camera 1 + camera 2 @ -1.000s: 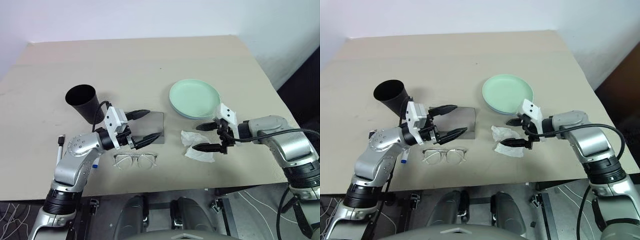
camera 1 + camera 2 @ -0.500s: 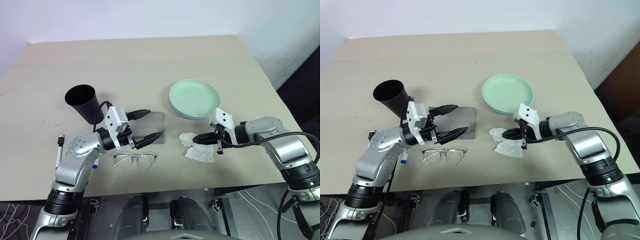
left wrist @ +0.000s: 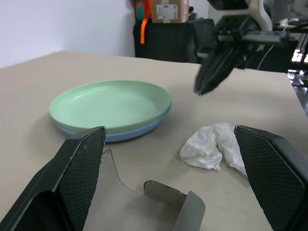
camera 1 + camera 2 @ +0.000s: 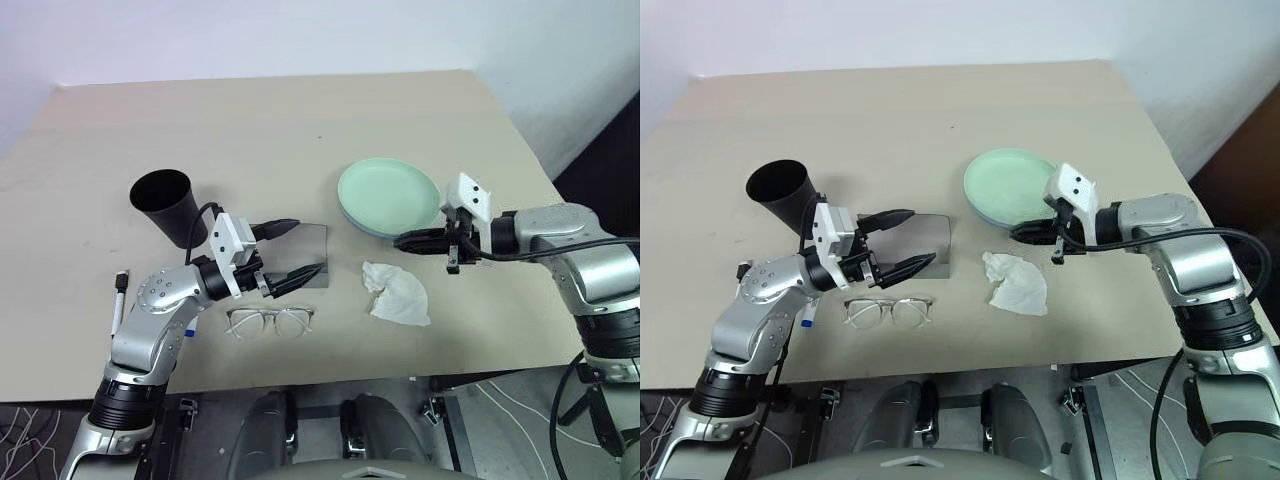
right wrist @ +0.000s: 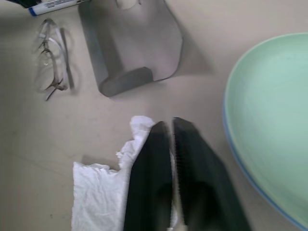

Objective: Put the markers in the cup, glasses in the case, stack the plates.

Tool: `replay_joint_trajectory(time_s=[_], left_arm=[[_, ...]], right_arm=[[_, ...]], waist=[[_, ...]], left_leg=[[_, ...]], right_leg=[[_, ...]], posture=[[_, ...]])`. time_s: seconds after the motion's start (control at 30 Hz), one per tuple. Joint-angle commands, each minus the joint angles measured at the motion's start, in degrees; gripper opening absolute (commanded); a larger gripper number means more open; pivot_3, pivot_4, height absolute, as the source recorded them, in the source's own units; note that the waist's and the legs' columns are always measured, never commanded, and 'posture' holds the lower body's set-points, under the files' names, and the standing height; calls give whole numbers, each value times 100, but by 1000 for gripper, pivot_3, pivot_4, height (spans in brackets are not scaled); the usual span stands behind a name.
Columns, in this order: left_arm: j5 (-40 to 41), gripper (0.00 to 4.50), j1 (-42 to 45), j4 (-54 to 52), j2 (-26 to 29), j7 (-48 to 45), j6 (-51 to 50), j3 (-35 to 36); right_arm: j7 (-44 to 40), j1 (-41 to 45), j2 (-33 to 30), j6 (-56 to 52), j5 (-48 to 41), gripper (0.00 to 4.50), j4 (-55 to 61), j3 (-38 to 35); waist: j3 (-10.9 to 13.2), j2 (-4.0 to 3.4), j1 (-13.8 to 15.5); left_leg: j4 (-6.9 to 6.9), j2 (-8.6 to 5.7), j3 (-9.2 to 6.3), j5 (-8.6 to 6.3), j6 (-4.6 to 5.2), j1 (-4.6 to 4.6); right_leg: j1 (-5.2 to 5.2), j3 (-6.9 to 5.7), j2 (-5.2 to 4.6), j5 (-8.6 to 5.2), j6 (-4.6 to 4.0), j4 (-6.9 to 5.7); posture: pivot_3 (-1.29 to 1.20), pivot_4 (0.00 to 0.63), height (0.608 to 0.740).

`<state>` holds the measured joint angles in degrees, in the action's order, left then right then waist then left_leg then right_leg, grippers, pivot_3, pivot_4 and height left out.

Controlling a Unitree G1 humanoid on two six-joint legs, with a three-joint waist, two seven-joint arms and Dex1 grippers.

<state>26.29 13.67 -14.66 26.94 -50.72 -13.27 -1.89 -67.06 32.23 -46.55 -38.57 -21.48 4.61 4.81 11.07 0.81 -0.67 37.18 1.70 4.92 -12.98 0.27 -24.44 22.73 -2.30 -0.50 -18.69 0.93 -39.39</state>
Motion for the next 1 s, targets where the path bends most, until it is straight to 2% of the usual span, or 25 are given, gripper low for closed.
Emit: replay_joint_trajectory(time_s=[0.03, 0.3, 0.6, 0.73, 0.93, 1.0], left_arm=[[10, 4500, 48, -39, 27, -16, 107, 94], [-4, 4500, -12, -57, 67, -63, 132, 121], [-46, 4500, -50, -132, 81, -46, 134, 116], [-70, 4500, -41, -145, 72, -23, 132, 107], [-68, 4500, -40, -168, 87, -3, 119, 123], [-62, 4500, -46, -173, 95, 2, 116, 134]], right_arm=[[-71, -34, -95, -88, -38, 1607, 24, 35], [-203, -234, -53, -91, 60, 4438, -91, 337], [-210, -208, 30, 92, 325, 4492, -354, 712], [-272, -250, -34, 359, 547, 3606, -358, 870], [-315, -166, -115, 424, 451, 1359, -261, 603], [-339, -122, -139, 365, 331, 736, -199, 465]], waist=[[0, 0, 1], [0, 0, -7], [0, 0, -3], [0, 0, -2], [0, 0, -3], [0, 0, -2]], left_leg=[[0, 0, 0, 0, 0, 0], [1, 0, 0, 0, 0, 0], [1, 0, 0, 0, 0, 1], [1, 0, 0, 0, 0, 0], [2, 0, 0, 0, 0, 0], [2, 0, 0, 0, 0, 0]], right_leg=[[0, 0, 0, 0, 0, 0], [0, 0, 0, 0, 0, 0], [0, 0, 1, 0, 0, -1], [0, 0, 1, 0, 0, -1], [0, 0, 1, 0, 0, -1], [0, 0, 1, 0, 0, -1]], posture=[[0, 150, 715], [0, 150, 715], [0, 150, 715], [0, 150, 715], [0, 150, 715], [0, 150, 715]])
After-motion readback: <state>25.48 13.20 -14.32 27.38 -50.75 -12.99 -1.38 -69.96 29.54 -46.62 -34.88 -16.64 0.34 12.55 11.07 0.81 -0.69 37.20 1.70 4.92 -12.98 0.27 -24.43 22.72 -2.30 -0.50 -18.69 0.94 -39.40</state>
